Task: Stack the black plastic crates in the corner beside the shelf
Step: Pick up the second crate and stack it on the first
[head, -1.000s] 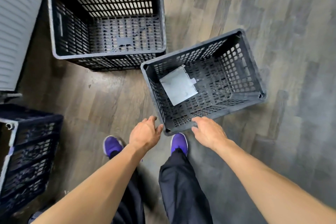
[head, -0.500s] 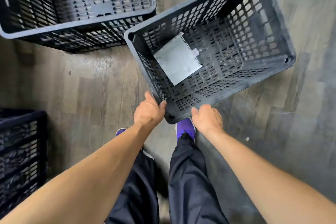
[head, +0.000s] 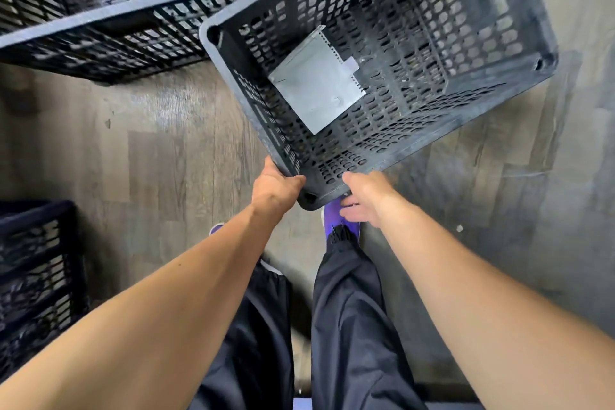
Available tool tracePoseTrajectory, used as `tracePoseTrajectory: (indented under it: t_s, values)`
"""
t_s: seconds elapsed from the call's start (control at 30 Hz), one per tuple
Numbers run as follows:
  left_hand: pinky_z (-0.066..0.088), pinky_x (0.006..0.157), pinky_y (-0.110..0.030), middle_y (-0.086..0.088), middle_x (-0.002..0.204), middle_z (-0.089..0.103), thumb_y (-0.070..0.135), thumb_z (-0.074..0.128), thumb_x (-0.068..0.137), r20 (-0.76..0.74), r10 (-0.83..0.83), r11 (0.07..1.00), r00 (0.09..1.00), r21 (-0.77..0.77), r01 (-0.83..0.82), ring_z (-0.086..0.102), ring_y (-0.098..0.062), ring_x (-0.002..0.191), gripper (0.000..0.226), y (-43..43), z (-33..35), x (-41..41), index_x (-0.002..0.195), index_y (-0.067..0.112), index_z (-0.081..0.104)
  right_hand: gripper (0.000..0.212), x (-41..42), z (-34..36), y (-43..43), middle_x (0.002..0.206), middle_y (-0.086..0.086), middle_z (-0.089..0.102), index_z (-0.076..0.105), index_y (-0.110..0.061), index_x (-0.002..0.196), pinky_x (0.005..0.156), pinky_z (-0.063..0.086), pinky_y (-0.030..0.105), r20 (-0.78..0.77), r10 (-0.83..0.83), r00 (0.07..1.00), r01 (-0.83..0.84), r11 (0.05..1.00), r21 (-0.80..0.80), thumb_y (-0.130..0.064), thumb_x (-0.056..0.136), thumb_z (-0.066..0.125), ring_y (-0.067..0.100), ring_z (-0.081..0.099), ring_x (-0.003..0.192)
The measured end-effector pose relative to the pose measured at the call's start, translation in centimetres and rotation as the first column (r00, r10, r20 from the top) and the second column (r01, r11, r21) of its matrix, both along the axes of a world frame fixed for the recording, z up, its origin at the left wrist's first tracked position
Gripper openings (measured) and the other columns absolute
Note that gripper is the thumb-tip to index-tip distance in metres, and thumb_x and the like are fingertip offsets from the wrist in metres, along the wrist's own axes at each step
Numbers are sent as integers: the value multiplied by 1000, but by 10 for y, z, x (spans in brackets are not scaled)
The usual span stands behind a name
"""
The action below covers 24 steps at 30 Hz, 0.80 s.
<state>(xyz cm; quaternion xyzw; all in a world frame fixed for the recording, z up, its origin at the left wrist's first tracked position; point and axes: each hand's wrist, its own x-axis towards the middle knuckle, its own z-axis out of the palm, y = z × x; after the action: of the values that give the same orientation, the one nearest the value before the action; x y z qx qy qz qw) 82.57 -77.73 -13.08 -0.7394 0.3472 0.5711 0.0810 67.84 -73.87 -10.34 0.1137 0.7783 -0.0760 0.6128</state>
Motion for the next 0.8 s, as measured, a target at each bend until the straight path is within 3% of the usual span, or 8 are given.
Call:
tracePoseTrajectory:
  t_s: [0.07,0.17,0.27,0.4,0.5,0.63,0.8]
  values:
    - [56,88,-43,-2,105,66,16,70,79,-12,77,997,997,23,-76,64,-26,96,46,1,-7,-2,120,21,51,32,6,-10,7,112,27,65,55,-5,119,48,57,30,12,-135,991,136,990,-46,-22,93,59,37,69,90]
    - [58,85,-45,0,97,68,9,66,80,-40,220,974,975,68,-217,66,-26,95,34,2,-14,-8,108,24,54,12,14,-25,15,109,22,67,57,-10,100,70,59,39,12,-337,941,336,934,-119,-14,90,64,34,69,88]
    - [58,82,-40,0,88,63,-1,55,86,-41,373,922,927,129,-365,64,-25,88,28,0,-14,-16,103,22,52,19,18,-36,16,107,19,68,52,-14,91,81,59,43,-45,-449,892,436,884,-169,-3,83,65,31,70,87]
    - [56,71,-35,-3,89,64,-7,50,84,-39,460,880,887,151,-450,62,-25,81,33,-3,2,-20,104,19,54,18,23,-30,12,107,20,63,46,-11,94,71,60,39,-103,-420,902,397,898,-190,-2,84,59,30,67,82]
    - [54,61,-33,-5,81,63,-11,50,81,-68,472,877,879,136,-461,60,-23,67,30,-9,20,-19,88,17,52,18,15,-18,7,104,24,64,46,-7,94,56,57,33,-74,-398,914,374,899,-227,2,84,58,31,68,79]
    - [56,64,-37,-9,80,63,-16,49,77,-116,511,857,852,147,-494,60,-24,62,32,-14,55,-15,82,15,51,34,0,9,-6,107,27,68,54,1,117,67,61,43,26,-396,918,392,893,-220,3,83,53,36,70,93]
    - [55,44,-32,-11,74,63,-20,51,76,-120,544,833,830,189,-519,62,-26,60,32,-12,97,-11,84,11,53,32,-3,46,-16,108,26,64,56,1,110,79,55,61,30,-340,940,340,925,-171,6,79,49,39,66,96]
